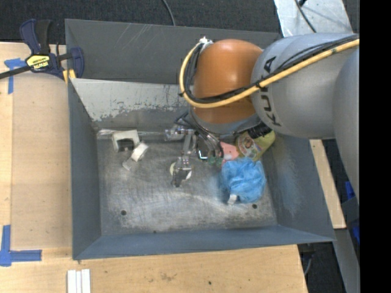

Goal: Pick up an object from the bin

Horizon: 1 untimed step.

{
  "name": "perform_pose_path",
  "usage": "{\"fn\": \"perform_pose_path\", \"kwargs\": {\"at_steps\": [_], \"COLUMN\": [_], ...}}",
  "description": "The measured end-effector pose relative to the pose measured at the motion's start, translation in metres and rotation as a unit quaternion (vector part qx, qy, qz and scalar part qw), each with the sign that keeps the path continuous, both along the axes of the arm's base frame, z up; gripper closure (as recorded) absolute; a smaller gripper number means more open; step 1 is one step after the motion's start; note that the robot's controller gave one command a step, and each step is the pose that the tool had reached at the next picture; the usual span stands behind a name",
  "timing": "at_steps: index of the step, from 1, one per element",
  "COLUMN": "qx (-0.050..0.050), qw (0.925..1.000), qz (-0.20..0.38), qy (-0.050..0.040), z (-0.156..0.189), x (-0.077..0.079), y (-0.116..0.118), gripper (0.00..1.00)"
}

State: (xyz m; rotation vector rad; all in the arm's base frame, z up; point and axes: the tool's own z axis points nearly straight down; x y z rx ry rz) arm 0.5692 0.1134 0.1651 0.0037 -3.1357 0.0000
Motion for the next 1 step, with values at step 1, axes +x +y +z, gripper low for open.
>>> {"fn": "perform_pose_path", "kwargs": {"at_steps": [1], "qx": [0.000], "qw": [1.0000], "qz": [-0.001], "qy": [-0.0041], "z": [0.0044], "x": [0.0019], "y": [-0.0004], "gripper": [0.00]}}
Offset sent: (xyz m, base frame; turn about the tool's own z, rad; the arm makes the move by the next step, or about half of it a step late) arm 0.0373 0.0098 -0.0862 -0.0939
